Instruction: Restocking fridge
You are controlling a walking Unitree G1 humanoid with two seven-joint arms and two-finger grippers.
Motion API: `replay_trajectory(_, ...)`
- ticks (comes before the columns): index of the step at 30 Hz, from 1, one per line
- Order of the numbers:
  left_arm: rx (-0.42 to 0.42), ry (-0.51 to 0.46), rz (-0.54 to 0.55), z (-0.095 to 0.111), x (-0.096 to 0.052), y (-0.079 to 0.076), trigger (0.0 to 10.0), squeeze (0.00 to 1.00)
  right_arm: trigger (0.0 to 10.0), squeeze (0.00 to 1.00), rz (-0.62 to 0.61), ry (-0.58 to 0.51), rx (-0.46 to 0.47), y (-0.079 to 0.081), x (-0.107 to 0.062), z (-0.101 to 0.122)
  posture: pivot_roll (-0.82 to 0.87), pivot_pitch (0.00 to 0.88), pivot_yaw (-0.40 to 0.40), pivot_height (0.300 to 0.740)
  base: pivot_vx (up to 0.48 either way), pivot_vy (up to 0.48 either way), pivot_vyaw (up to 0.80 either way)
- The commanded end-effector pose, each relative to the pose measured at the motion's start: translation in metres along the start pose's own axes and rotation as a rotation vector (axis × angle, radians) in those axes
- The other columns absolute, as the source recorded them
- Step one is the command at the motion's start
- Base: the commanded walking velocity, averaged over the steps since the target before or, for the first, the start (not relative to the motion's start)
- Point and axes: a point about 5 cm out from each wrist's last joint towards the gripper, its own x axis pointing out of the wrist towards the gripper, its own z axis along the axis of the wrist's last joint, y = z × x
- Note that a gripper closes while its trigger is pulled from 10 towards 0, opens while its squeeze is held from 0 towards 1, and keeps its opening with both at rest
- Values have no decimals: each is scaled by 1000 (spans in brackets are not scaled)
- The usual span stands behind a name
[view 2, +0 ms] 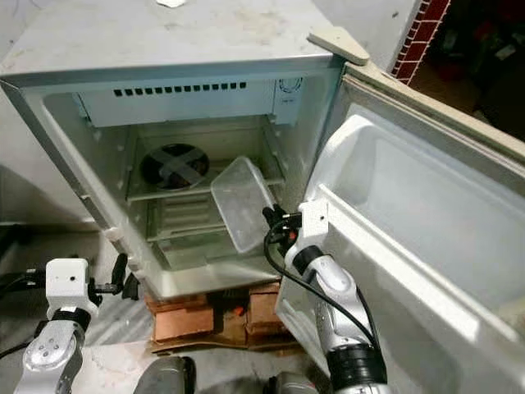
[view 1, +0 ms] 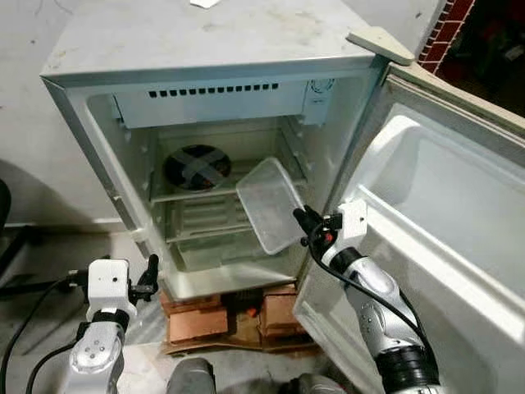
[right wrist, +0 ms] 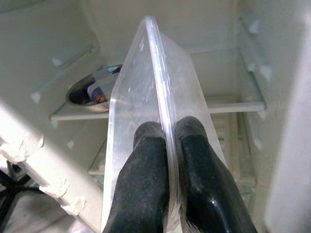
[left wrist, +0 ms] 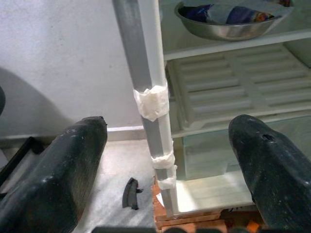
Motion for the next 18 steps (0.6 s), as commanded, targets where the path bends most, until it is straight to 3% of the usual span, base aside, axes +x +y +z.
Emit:
replay_trajectory(1, 5, 5, 6, 0, 0, 2, 10000, 0, 10000, 0, 26, -19, -3, 6, 5, 5, 124, 62, -39, 740, 0, 0, 0)
replay_trajectory(14, -30, 34, 23, -2, 1, 2, 10000, 0, 10000, 0, 31, -20, 2, 6, 5, 4, 124, 66, -38, 740, 0, 0, 0)
replay_trajectory(18, -34, 36, 23, -2, 2, 2, 10000, 0, 10000, 0, 30, -21, 0, 6, 6, 5, 124, 66, -39, 740, 0, 307, 0)
